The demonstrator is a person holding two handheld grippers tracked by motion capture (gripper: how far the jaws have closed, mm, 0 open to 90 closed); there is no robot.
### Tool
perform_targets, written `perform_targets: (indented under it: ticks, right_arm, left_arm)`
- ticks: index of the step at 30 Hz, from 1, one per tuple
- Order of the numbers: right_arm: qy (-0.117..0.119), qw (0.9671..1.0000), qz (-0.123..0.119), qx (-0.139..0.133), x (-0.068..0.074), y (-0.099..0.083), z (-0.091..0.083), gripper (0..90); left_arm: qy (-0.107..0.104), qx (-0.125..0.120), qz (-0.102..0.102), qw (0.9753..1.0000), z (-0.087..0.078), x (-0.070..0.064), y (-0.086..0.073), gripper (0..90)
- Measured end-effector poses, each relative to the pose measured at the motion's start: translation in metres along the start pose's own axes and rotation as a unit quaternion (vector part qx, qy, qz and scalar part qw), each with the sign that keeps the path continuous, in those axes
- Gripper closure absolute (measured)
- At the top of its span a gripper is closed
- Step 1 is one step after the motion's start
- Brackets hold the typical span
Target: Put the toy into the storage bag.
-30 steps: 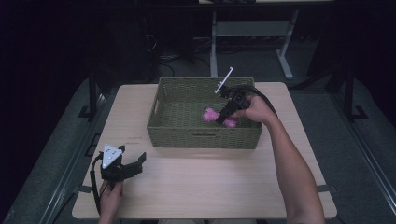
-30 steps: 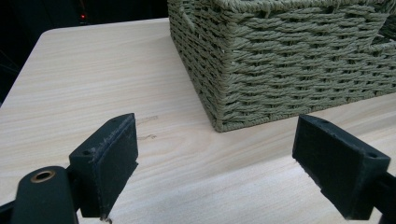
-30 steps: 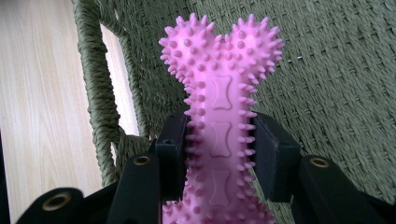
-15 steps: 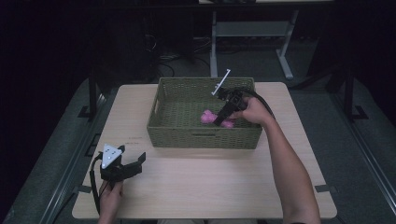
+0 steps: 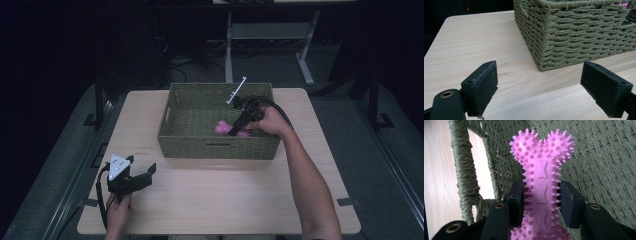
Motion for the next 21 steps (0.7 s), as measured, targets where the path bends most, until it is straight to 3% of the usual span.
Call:
perform_targets:
  ticks: [8, 9, 21]
  right_arm:
    - [0.003, 0.9999, 0.006, -0.011, -0.002, -0.002, -0.001, 57.1]
    - [0.012, 0.9993, 0.009, -0.033, -0.001, -0.001, -0.008, 57.2]
    - [0.0, 0.9997, 0.009, -0.023, 0.002, -0.005, -0.011, 54.5]
  left_arm:
    - [-0.001, 0.001, 0.001, 1.0, 0.0, -0.001, 0.0, 13.7]
    - [-0.001, 0.001, 0.0, 1.0, 0.0, -0.001, 0.0, 13.7]
    - [-0.001, 0.001, 0.003, 1.0, 0.001, -0.002, 0.0, 13.7]
Point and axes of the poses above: each handheld gripper's, and its own axes: z roughly forward along the jaws, y roughly out of its top, x roughly to its left, the point moved 7 cm from there along z, roughly forward along the jaws, and after that the axes turned 9 degrees about x, right-handed, at the moved point
